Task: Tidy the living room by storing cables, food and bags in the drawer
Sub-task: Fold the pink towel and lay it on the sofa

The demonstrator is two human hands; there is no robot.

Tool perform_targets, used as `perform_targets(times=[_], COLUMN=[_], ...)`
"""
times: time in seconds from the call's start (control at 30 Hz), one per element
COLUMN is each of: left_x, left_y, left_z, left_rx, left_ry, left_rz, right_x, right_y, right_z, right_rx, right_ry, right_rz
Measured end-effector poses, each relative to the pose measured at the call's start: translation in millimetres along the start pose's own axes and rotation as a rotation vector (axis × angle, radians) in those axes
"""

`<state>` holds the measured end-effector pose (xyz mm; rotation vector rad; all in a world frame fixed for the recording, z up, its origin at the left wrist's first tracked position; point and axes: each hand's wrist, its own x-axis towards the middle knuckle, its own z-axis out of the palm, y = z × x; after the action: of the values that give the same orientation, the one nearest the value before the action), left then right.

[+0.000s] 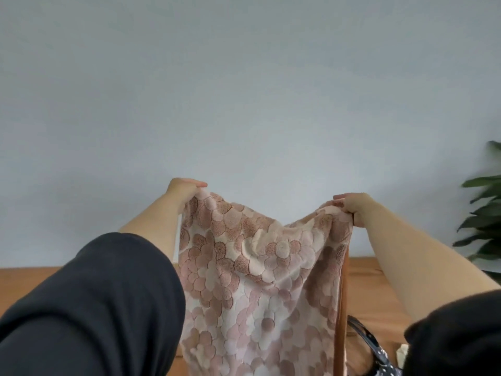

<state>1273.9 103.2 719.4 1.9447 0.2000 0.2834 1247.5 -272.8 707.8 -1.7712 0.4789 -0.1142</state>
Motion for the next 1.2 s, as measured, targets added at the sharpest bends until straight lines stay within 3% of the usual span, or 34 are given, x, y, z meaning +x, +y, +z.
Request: perform_targets(times=[0.27, 0.43, 0.5, 0.63, 0.7, 0.8, 0.93, 1.03, 1.2], left_x=[-17, -29, -32, -27, -26, -21, -25, -28, -36], left_y=[3, -4, -6, -8, -6, 1, 9, 11, 5], left_z=[21, 33, 34, 28, 24, 14, 2, 1, 2], left_rx=[0.18, 0.256, 0.272, 0.428, 0.542, 0.635, 0.777, 0.854, 1.112], left_ry=[-0.185, -0.234, -0.237, -0.188, -0.186, -0.165, -0.008, 0.056, 0.076], left_rz=[0.045, 0.071, 0.095, 0.217, 0.286, 0.348, 0.368, 0.349, 0.293], right_x=[-20, -11, -12, -8, -10, -11, -7, -15, -23], right_y=[-2, 11, 12, 12, 13, 15, 21, 24, 30], right_z=[2, 8, 7, -9, -20, -27, -34, -32, -19], right_rx=[-0.304, 0.003, 0.023, -0.139, -0.204, -0.474, -0.868, -1.242, -1.439], right_ry=[-0.129, -0.106, -0.123, -0.076, -0.141, -0.262, -0.325, -0.251, 0.172], right_rz=[0.034, -0.022, -0.035, -0.068, -0.023, 0.016, 0.001, -0.094, -0.327])
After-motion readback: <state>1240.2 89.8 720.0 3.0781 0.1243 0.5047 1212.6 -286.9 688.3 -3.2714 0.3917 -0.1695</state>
